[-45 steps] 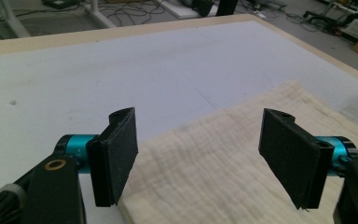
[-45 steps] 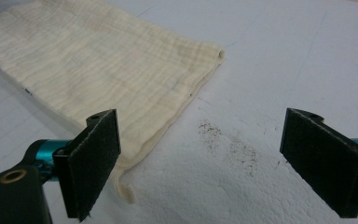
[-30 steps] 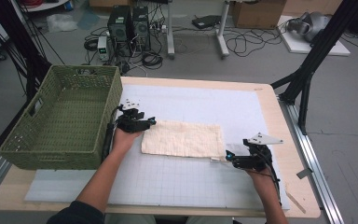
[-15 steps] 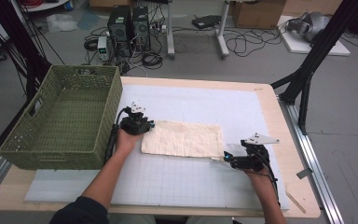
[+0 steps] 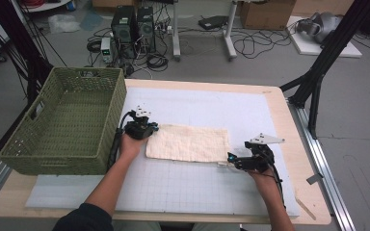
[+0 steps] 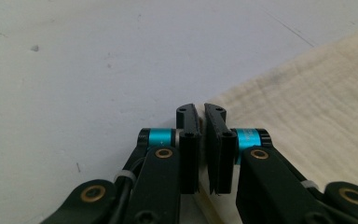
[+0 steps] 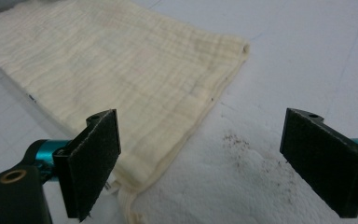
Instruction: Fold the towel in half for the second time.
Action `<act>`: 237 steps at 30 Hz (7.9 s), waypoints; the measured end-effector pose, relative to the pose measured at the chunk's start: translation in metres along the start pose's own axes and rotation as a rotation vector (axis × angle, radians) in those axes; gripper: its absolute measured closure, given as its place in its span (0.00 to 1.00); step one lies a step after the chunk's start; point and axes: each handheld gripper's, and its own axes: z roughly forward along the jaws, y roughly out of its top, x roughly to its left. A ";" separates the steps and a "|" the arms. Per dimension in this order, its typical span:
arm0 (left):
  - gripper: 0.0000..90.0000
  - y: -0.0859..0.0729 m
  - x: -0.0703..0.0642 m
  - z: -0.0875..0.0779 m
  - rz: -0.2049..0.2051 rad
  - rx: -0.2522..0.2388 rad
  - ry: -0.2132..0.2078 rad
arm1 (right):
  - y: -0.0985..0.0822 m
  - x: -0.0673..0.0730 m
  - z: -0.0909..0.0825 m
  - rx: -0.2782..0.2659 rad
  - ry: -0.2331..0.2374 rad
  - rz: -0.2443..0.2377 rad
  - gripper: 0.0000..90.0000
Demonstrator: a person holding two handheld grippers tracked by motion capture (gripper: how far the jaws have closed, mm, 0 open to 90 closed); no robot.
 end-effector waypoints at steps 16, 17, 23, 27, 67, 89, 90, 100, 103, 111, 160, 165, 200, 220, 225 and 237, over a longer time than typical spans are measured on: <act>0.93 -0.001 0.003 -0.001 -0.030 -0.005 -0.019 | 0.043 -0.019 0.041 0.070 0.017 -0.030 0.18; 0.93 -0.001 0.003 -0.001 -0.030 -0.004 -0.022 | 0.044 -0.020 0.043 0.067 0.018 -0.026 0.19; 0.93 -0.001 0.004 -0.001 -0.040 -0.007 -0.027 | 0.043 -0.031 0.054 0.074 0.021 0.006 0.27; 0.93 -0.001 0.004 -0.001 -0.043 -0.008 -0.028 | 0.044 -0.036 0.060 0.070 0.024 0.023 0.31; 0.94 0.000 0.012 -0.013 -0.104 -0.072 -0.082 | 0.057 -0.030 0.075 0.081 0.042 -0.076 0.93; 0.94 0.004 -0.007 -0.055 -0.042 -0.177 -0.119 | 0.065 -0.013 0.033 -0.008 0.077 -0.177 0.92; 0.94 0.004 -0.008 -0.056 -0.042 -0.177 -0.124 | 0.065 -0.012 0.032 -0.011 0.077 -0.184 0.92; 0.94 0.000 -0.013 -0.062 -0.033 -0.180 -0.137 | 0.048 -0.010 0.027 -0.037 0.091 -0.198 0.92; 0.94 -0.008 -0.013 -0.062 -0.039 -0.175 -0.144 | 0.041 -0.010 0.024 -0.046 0.101 -0.192 0.91; 0.93 -0.020 -0.017 -0.066 -0.036 -0.182 -0.167 | 0.032 -0.005 0.020 -0.039 0.142 -0.210 0.91; 0.84 -0.045 -0.039 -0.065 -0.008 -0.037 -0.190 | -0.004 0.014 -0.009 -0.005 0.153 -0.246 0.73; 0.84 -0.046 -0.041 -0.064 0.001 -0.020 -0.185 | 0.008 0.011 -0.032 -0.140 0.158 -0.153 0.64; 0.78 -0.049 -0.040 -0.068 -0.013 -0.040 -0.182 | -0.013 0.018 -0.002 0.044 0.094 -0.167 0.62; 0.23 -0.038 -0.030 -0.101 -0.106 -0.274 -0.166 | -0.014 -0.002 -0.053 -0.109 -0.082 -0.070 0.19; 0.23 -0.038 -0.031 -0.105 -0.088 -0.294 -0.180 | -0.015 -0.001 -0.054 -0.091 -0.100 -0.075 0.14; 0.23 -0.040 -0.028 -0.106 -0.082 -0.315 -0.196 | -0.017 -0.002 -0.045 -0.086 -0.074 -0.078 0.13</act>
